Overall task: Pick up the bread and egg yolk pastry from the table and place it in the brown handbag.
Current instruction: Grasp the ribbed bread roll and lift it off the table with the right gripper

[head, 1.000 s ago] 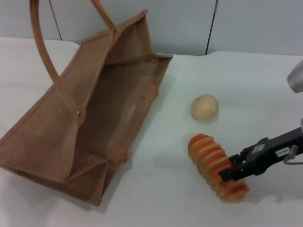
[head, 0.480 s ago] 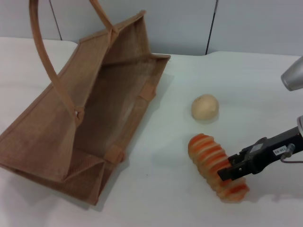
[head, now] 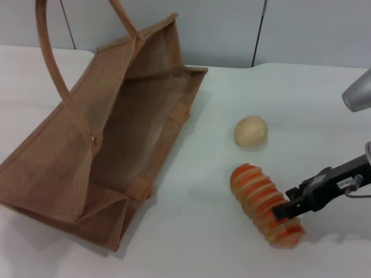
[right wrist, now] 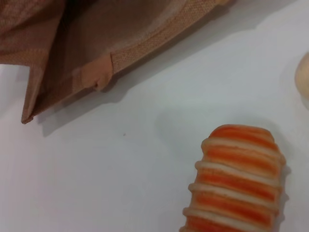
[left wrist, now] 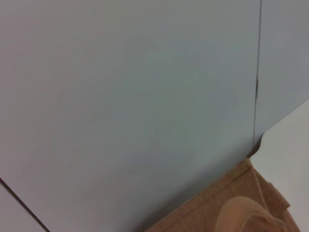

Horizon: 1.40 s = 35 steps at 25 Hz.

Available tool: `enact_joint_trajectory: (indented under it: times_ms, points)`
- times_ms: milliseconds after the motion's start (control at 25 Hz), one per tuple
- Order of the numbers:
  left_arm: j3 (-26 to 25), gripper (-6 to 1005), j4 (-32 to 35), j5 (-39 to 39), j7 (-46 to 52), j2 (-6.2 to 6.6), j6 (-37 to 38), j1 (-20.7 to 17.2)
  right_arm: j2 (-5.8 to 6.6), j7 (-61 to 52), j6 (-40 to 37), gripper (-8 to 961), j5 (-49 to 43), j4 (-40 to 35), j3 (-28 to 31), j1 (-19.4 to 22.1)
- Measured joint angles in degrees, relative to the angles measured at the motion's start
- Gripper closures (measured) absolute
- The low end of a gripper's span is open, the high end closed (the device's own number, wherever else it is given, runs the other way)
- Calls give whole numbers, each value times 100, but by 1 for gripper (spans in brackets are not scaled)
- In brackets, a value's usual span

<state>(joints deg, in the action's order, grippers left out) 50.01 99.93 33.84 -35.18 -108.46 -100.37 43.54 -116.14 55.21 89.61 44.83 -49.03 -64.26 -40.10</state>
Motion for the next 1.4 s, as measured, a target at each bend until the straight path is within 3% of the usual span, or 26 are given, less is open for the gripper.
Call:
enact_joint_trajectory:
  times_ms: [680,1400]
  points:
    - [7,879,-146,-9,-32,-44,59,27,-22,-90,-488,280,-7,600,-474,-219]
    - [18,879,-150,-9,-33,-53,70,24,-24,-245,-426,306,49,656,-623,-349]
